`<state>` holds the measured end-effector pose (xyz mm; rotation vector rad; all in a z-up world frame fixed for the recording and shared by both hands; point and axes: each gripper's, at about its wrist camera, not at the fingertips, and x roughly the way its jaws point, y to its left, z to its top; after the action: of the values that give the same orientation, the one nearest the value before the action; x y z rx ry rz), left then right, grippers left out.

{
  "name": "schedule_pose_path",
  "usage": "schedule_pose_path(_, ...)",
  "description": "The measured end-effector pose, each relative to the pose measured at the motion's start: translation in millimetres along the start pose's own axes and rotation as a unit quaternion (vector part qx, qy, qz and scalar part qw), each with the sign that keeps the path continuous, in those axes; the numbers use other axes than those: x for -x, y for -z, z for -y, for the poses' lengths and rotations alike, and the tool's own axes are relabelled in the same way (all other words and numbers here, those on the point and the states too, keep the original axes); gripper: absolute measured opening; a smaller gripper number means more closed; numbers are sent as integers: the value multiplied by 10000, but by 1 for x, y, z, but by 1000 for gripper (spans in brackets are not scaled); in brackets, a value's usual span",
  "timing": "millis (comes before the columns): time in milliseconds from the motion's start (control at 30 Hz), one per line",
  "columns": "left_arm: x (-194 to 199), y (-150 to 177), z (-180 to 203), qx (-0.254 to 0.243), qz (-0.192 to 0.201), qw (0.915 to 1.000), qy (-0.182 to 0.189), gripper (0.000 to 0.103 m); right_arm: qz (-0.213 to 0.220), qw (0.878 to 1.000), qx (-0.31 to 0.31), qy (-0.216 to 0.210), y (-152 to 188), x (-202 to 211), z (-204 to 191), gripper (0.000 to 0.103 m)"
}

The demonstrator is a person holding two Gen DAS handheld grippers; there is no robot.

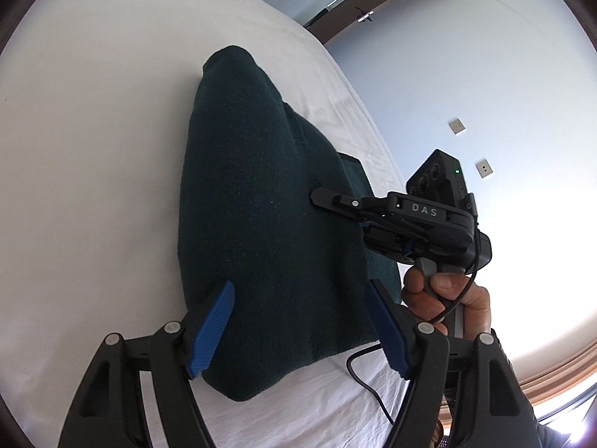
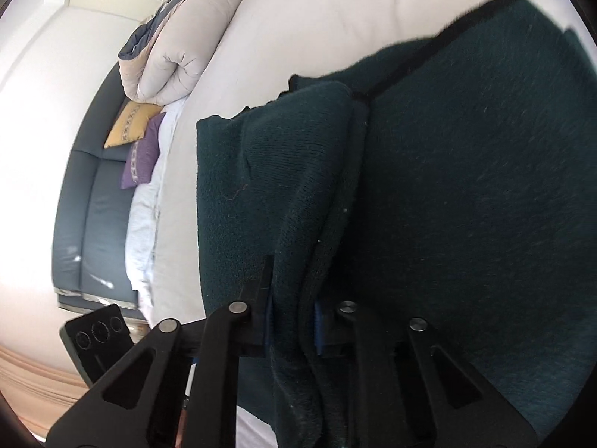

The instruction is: Fold small clothes

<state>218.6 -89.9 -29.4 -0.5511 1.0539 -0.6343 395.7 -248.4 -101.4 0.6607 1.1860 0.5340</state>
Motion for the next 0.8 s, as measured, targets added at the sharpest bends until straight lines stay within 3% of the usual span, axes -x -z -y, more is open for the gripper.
schedule_pose_path(167, 5, 4, -2, -36, -57, 10000, 16, 74, 234, 9995, 149, 157, -7, 38, 6, 13)
schedule_pose_path(400, -5, 7, 5, -73, -230, 9997, 12, 74, 446, 9979, -18, 467, -17, 86, 45, 13)
schedule_pose_path(800, -9, 16, 18, -477, -333, 9983, 91, 74, 428, 9968, -218, 639, -20, 146, 101, 13)
